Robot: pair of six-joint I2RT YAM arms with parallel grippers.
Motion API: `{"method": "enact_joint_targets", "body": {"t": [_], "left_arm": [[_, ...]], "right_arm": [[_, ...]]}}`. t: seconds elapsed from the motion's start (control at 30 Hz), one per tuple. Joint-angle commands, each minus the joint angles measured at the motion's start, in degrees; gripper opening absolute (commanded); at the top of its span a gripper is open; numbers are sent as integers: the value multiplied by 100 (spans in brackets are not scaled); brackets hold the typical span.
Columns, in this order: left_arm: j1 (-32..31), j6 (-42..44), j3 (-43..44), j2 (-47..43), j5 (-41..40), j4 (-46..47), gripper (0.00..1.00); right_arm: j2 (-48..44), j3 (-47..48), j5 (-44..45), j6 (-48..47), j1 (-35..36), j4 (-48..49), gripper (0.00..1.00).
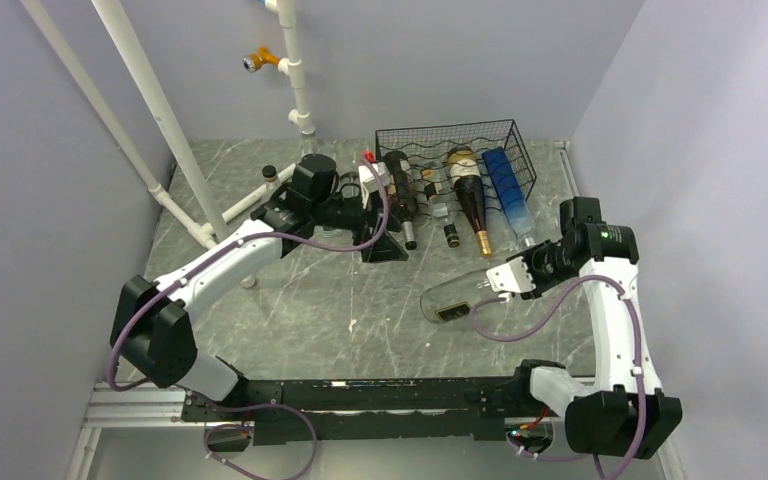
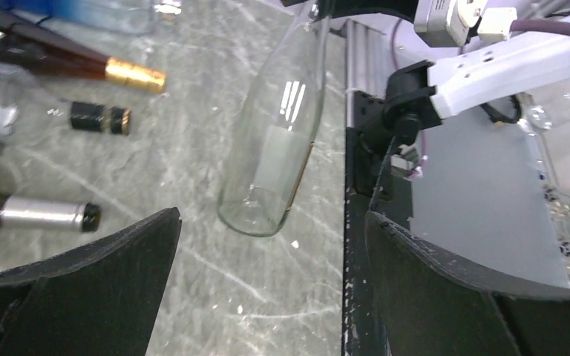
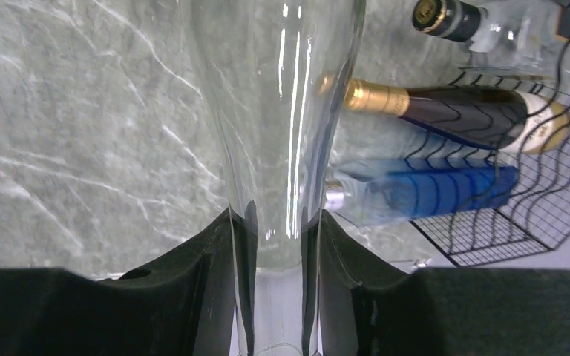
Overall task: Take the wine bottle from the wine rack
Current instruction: Pick up the wine bottle from the center of the board.
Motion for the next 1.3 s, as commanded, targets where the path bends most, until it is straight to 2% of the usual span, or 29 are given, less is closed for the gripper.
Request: {"method": "enact_joint_targets", "body": {"t": [0.0, 0.17, 0.43, 0.57, 0.8, 0.9, 1.03, 1.27], "left_arm": [[-165, -415, -186, 164, 915, 1016, 100], [-525, -580, -492, 278, 810, 2043, 99], [-1301, -34, -614, 688, 155, 3443, 100], [-1550, -706, -344, 1242, 370, 4233, 100], [-1719, -2531, -137, 2296, 559, 6162, 100], [-1761, -2859, 98, 2598, 466, 6371, 99], [-1831, -2839, 514, 2886, 364, 5934, 100], [-1935, -3138, 1146, 3472, 790, 5606, 100]], "right_arm": [[-158, 829, -538, -659, 290, -487, 0], [-101, 1135, -670, -694, 624, -660, 0], [-85, 1069, -641, -532, 1339, -723, 0], [-62, 1014, -688, -537, 1454, -722, 0], [-49, 1042, -760, -527, 1521, -705, 0], [-42, 1056, -765, -529, 1535, -690, 0], [-19, 1030, -730, -510, 1563, -643, 0], [22, 1044, -697, -454, 1599, -555, 0]]}}
